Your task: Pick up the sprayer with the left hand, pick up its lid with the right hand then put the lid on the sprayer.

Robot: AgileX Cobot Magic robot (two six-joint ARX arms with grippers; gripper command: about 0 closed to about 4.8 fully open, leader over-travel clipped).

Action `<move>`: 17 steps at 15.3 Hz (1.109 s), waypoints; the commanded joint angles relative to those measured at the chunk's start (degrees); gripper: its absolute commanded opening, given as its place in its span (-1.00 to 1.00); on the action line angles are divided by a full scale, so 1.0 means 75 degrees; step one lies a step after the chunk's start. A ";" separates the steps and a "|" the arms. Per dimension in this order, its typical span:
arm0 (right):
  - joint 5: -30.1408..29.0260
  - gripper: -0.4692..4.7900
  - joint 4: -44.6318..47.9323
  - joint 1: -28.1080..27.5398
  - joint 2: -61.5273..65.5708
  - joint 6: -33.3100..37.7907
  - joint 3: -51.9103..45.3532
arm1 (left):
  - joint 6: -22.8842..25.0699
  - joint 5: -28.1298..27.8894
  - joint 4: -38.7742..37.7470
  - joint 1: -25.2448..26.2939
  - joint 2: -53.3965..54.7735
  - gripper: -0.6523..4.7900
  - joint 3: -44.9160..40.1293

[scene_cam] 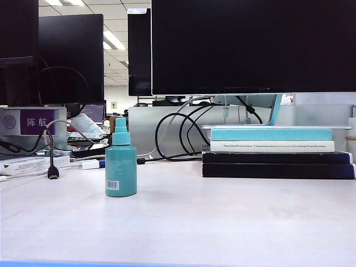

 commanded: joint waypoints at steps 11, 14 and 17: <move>-0.3552 -0.01 0.1731 -0.0044 0.4639 -0.1746 0.1177 | 0.4130 0.5307 0.1008 0.0938 0.6403 -0.75 0.1932; -0.3687 0.50 0.1728 -0.0041 0.5563 -0.1719 0.1177 | 0.4401 0.5858 0.1078 0.0927 0.7114 -0.04 0.1932; -0.4575 0.72 0.1731 -0.0035 0.6566 -0.1714 0.1177 | 0.4619 0.5741 0.1512 0.0178 0.8174 0.86 0.1932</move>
